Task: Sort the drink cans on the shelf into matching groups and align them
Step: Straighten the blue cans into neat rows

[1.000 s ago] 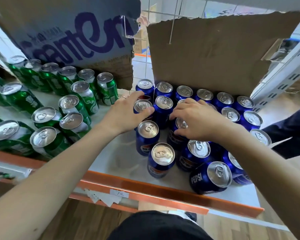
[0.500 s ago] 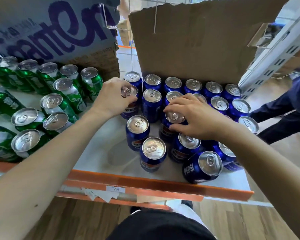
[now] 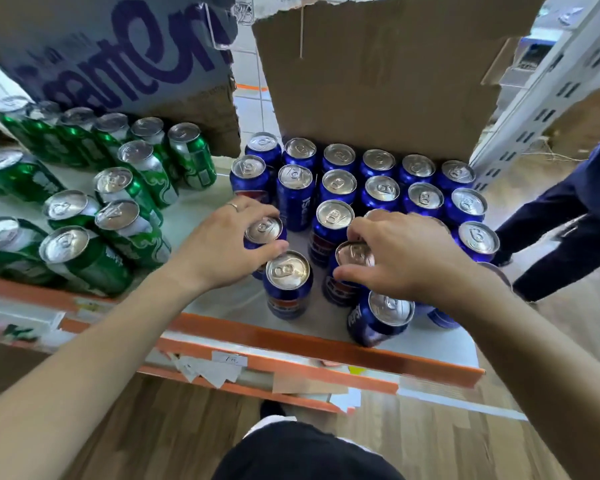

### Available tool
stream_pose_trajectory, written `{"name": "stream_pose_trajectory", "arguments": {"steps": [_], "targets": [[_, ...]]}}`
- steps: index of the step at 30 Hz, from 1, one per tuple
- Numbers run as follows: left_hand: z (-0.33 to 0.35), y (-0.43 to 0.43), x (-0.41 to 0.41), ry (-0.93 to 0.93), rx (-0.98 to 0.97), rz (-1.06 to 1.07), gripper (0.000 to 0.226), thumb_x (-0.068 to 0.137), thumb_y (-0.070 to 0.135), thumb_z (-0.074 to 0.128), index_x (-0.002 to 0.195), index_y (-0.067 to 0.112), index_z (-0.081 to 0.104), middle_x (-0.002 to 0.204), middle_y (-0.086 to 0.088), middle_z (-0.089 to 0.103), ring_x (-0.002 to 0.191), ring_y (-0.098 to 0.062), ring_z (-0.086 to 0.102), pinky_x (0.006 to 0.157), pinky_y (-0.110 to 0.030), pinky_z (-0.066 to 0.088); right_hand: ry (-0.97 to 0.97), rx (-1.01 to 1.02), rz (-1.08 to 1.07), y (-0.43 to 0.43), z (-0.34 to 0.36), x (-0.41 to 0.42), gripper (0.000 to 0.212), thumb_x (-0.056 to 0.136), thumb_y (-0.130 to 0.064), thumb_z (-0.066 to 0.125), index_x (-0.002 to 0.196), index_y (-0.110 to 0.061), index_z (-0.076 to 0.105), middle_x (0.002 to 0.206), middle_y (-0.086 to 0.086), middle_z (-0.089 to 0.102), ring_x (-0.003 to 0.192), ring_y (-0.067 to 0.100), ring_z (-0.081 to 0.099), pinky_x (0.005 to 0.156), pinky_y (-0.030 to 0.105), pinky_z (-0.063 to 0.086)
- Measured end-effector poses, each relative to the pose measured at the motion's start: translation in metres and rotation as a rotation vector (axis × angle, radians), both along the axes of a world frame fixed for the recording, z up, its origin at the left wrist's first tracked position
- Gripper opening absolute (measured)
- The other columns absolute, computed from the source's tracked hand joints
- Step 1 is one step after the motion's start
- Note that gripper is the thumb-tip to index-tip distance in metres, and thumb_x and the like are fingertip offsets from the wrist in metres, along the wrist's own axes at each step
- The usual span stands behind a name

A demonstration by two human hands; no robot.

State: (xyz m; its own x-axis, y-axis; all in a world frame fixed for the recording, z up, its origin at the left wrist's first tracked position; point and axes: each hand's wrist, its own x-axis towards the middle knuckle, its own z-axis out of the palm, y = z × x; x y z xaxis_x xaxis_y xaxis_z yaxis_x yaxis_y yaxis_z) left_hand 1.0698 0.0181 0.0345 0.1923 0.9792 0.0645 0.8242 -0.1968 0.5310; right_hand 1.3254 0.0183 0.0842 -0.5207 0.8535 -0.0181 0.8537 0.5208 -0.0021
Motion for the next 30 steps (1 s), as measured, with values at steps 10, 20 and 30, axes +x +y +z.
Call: {"name": "stream_pose_trajectory", "arguments": {"steps": [10,20,30], "targets": [[0.001,-0.009,0.001,0.003,-0.016,0.061,0.053,0.087,0.025,0.074,0.137,0.025,0.058,0.142,-0.002,0.051,0.13,-0.018,0.047,0.107,-0.021,0.03,0.062,-0.005,0.044,-0.012,-0.003,-0.009,0.036,0.084,-0.047,0.068,0.108,-0.024,0.055,0.093,-0.002,0.06,0.089,0.023,0.057,0.062,0.033,0.043],[0.019,0.005,-0.046,0.006,0.029,0.049,0.057,0.075,0.026,0.084,0.128,0.021,0.065,0.12,-0.001,0.062,0.115,-0.02,0.056,0.102,-0.031,0.041,0.193,-0.067,0.139,0.001,0.008,-0.043,0.02,0.091,-0.043,0.057,0.103,-0.028,0.057,0.084,-0.01,0.061,0.084,0.02,0.055,0.069,0.041,0.048],[0.012,0.029,-0.064,0.038,0.03,-0.002,0.057,0.074,0.035,0.082,0.127,0.025,0.064,0.121,0.003,0.061,0.114,-0.021,0.056,0.098,-0.043,0.047,0.277,-0.087,0.105,0.021,-0.004,-0.077,0.02,0.083,-0.028,0.074,0.097,-0.022,0.06,0.079,-0.008,0.06,0.082,0.017,0.052,0.074,0.04,0.045]]}}
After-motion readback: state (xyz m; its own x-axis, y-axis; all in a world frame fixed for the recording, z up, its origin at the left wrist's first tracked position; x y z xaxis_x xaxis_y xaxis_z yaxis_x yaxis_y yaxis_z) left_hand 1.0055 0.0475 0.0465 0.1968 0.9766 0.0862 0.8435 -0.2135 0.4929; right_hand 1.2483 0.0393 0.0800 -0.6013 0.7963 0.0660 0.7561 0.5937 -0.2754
